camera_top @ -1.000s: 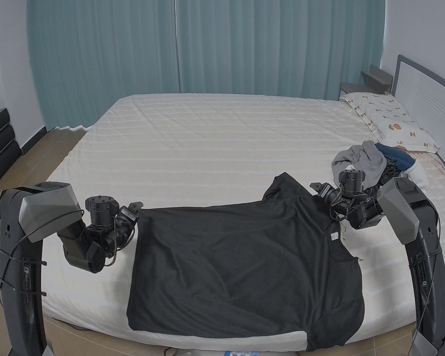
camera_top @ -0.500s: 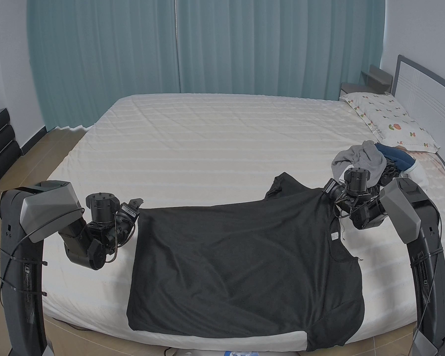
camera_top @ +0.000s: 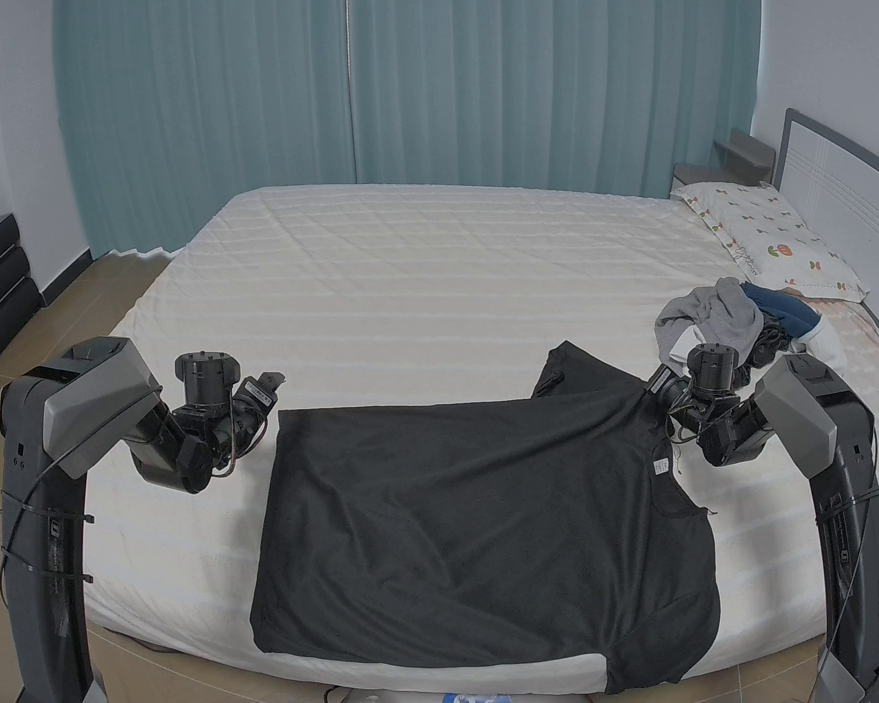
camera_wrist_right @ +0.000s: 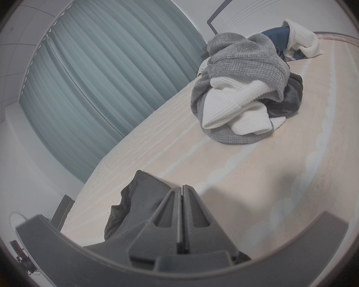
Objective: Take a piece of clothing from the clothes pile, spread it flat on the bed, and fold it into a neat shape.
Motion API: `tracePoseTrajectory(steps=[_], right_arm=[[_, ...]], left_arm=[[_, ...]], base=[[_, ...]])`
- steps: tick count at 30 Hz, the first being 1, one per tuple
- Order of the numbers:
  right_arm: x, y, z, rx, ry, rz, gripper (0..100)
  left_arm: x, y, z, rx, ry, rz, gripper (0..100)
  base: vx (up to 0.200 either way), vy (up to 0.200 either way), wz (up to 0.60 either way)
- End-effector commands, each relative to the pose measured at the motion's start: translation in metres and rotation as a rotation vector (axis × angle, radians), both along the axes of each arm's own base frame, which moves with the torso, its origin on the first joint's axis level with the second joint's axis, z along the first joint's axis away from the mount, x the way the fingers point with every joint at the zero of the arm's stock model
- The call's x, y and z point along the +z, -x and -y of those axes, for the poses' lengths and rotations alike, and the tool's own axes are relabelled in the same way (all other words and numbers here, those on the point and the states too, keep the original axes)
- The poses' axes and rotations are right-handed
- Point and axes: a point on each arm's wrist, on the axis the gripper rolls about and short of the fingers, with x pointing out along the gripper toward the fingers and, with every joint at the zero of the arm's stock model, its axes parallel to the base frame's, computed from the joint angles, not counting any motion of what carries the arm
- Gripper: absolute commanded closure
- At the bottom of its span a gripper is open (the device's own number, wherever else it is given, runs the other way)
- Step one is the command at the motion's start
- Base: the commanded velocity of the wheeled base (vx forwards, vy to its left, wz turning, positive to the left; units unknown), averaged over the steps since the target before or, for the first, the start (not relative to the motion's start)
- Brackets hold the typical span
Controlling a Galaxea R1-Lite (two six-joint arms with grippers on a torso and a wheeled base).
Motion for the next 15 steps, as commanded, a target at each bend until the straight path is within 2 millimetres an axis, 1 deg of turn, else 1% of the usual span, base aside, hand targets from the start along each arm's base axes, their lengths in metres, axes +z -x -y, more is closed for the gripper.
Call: tracePoseTrajectory(steps=[1,3,6,9,10,12,15], right_arm=[[-0.009,0.007,-0.004,0.007,0.001,-0.016,100],[-0.01,0.008,-0.004,0.007,0.001,-0.018,100],[-0.011,0.01,-0.003,0.006,0.001,-0.021,100],[-0.009,0.01,-0.003,0.006,0.001,-0.018,100],[-0.009,0.01,-0.003,0.006,0.001,-0.018,100],[-0.009,0.009,-0.004,0.007,0.001,-0.018,100],[-0.009,0.01,-0.007,0.013,0.001,-0.018,100]], left_arm=[[-0.002,-0.024,0.003,-0.024,-0.031,-0.011,0],[-0.012,-0.03,0.006,-0.044,-0.068,-0.035,0],[-0.02,-0.032,0.014,-0.066,-0.082,-0.048,0],[-0.024,-0.031,0.022,-0.087,-0.083,-0.056,0],[-0.024,-0.031,0.022,-0.087,-0.083,-0.056,0],[-0.03,-0.031,0.03,-0.107,-0.089,-0.061,0],[-0.032,-0.032,0.032,-0.117,-0.109,-0.06,0]], base=[[0.0,0.0,0.0],[0.0,0.0,0.0],[0.0,0.0,0.0],[0.0,0.0,0.0],[0.0,0.0,0.0],[0.0,0.0,0.0],[0.0,0.0,0.0]])
